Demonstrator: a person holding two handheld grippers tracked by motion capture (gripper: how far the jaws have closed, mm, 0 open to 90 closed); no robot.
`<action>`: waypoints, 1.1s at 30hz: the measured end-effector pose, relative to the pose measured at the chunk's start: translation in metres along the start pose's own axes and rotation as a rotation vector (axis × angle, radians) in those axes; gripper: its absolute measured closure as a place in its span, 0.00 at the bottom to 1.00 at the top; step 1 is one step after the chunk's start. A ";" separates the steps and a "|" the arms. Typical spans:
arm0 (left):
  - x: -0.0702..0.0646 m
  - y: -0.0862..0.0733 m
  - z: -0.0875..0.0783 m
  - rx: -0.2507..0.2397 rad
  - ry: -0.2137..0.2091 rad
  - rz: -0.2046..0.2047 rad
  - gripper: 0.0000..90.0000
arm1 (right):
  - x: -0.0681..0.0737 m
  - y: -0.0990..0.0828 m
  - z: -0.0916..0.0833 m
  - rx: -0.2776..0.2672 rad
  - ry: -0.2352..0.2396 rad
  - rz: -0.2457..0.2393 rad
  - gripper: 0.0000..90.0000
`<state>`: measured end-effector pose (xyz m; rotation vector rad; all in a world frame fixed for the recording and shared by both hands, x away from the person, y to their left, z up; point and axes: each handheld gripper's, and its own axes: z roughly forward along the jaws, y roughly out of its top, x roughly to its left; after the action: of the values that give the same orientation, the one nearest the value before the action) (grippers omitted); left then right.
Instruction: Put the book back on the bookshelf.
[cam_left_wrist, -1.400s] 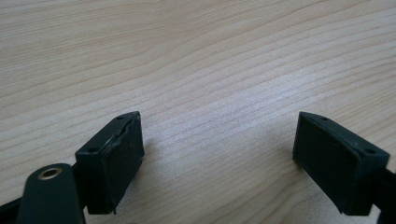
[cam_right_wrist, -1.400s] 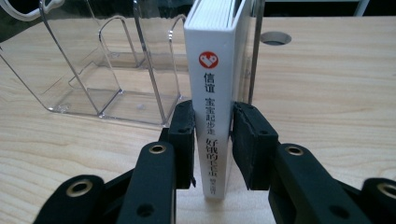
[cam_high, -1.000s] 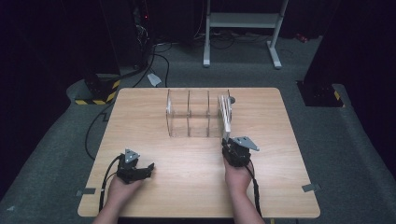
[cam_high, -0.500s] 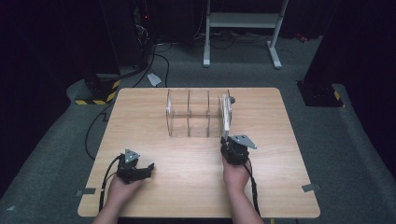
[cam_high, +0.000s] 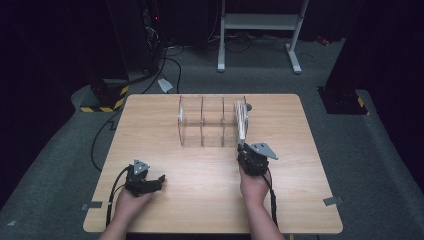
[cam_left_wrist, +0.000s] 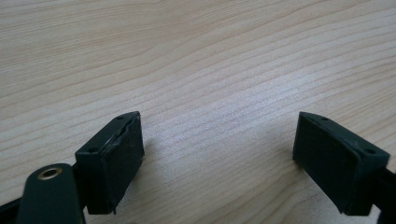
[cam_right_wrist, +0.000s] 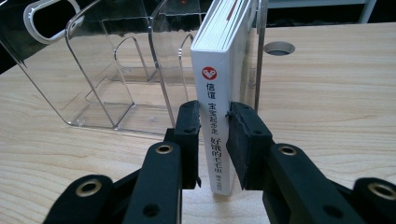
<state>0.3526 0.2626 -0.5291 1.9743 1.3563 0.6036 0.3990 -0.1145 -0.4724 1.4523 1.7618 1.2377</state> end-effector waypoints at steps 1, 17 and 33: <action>0.000 0.000 0.000 0.000 0.000 0.000 0.18 | 0.001 0.000 0.000 0.000 0.001 0.002 0.81; 0.000 0.000 0.000 -0.001 0.000 0.000 0.18 | 0.002 0.003 0.009 -0.011 -0.015 0.028 0.81; 0.000 0.000 0.000 -0.001 -0.001 0.001 0.18 | 0.001 0.007 0.014 -0.014 -0.033 0.019 0.81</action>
<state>0.3531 0.2626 -0.5292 1.9741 1.3545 0.6038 0.4133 -0.1093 -0.4724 1.4767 1.7181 1.2259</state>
